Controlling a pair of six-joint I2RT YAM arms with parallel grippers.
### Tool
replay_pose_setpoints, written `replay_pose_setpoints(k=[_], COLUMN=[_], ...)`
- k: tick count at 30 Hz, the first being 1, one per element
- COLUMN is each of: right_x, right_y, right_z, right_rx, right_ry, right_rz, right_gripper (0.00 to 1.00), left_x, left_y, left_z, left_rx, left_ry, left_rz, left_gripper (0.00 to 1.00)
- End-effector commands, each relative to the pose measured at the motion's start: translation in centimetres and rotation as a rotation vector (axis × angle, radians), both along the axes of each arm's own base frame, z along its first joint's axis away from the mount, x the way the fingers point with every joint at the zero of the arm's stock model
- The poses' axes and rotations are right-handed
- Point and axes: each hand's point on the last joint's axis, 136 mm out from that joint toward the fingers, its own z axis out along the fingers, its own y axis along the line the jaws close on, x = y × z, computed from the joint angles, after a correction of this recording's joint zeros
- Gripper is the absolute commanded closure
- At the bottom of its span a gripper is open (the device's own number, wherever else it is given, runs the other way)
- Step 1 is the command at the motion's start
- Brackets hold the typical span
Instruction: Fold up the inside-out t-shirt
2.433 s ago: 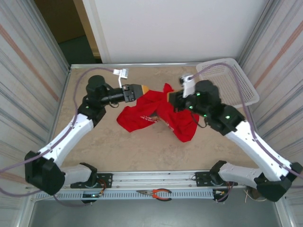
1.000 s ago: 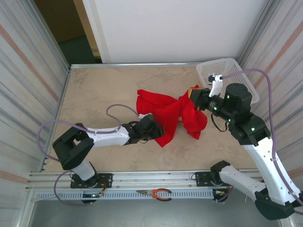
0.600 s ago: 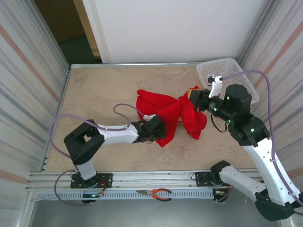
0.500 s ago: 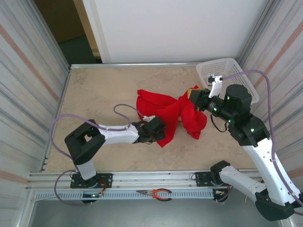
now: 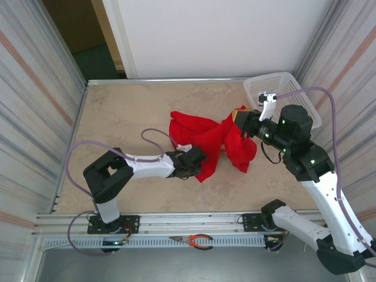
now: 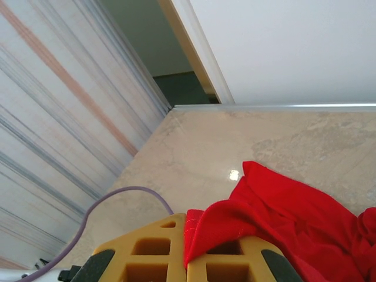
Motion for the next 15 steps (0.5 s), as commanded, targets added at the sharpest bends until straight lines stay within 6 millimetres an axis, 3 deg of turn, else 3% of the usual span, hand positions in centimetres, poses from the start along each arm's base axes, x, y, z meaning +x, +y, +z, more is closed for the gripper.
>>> replay_pose_setpoints(k=[1, 5, 8, 12, 15], right_x=[-0.1, 0.6, 2.6, 5.9, 7.0], right_y=[-0.2, -0.8, -3.5, -10.5, -15.4], right_z=[1.2, 1.5, 2.7, 6.8, 10.2], right_rx=[0.037, 0.014, -0.034, -0.018, 0.102], right_ry=[-0.037, -0.051, -0.072, -0.089, -0.096], right_rz=[-0.001, -0.042, -0.17, -0.42, -0.553], right_gripper=[1.0, 1.0, 1.0, 1.0, 1.0], left_x=[0.4, 0.9, 2.2, 4.9, 7.5], left_y=[0.3, 0.6, 1.2, 4.8, 10.7], left_z=[1.1, 4.2, 9.4, 19.7, 27.8], left_rx=[0.032, 0.018, -0.035, -0.243, -0.491], left_ry=[-0.042, -0.114, -0.221, -0.406, -0.528], left_rz=[0.003, -0.023, -0.093, -0.18, -0.157], left_gripper=[0.99, 1.0, 1.0, 1.0, 1.0])
